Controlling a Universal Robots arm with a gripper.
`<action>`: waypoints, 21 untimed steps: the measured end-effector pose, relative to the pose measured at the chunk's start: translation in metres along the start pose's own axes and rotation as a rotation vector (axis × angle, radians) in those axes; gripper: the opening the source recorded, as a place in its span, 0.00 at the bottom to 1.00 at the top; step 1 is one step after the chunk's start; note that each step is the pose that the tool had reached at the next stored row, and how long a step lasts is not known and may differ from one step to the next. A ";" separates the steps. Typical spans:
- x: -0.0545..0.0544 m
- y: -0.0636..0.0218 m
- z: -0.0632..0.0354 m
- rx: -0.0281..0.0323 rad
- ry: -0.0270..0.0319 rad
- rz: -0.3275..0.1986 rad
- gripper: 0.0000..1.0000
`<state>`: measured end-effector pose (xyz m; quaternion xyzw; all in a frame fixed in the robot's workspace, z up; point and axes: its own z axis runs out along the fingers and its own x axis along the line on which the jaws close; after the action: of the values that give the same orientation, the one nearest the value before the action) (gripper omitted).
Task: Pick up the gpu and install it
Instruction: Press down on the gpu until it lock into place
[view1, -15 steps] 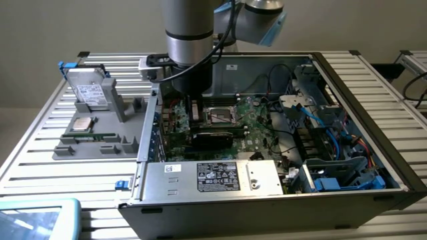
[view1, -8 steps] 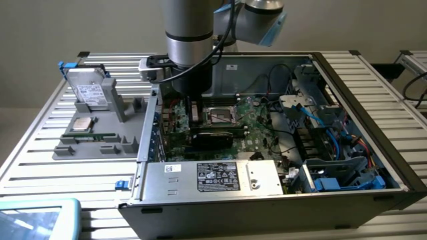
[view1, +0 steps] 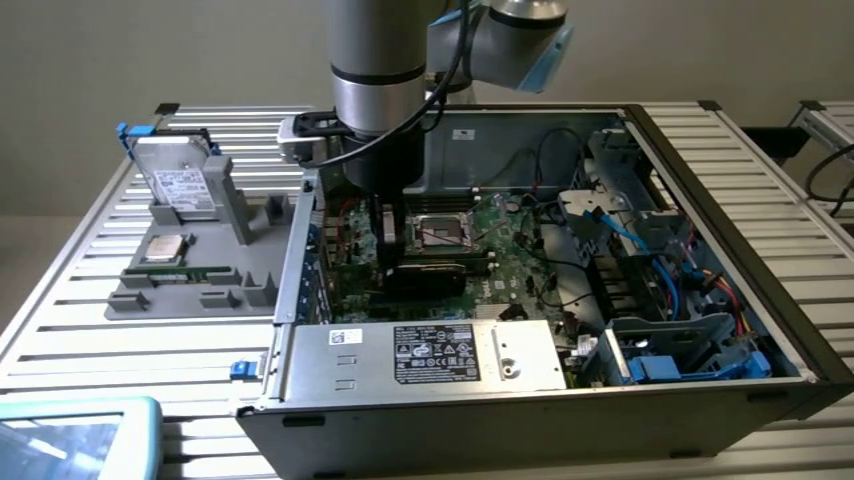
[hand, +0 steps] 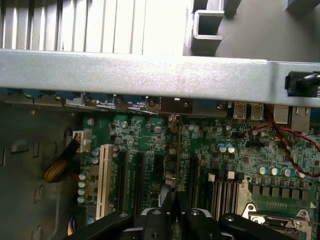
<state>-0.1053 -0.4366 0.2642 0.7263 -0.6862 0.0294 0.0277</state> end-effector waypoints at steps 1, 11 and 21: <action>0.000 0.0000 -0.0009 0.0004 -0.0007 0.000 0.15; 0.002 -0.0045 -0.0157 0.0003 0.0009 0.004 0.15; 0.003 -0.0141 -0.0154 -0.0004 0.0021 0.012 0.15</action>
<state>-0.0911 -0.4381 0.2798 0.7221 -0.6906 0.0302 0.0284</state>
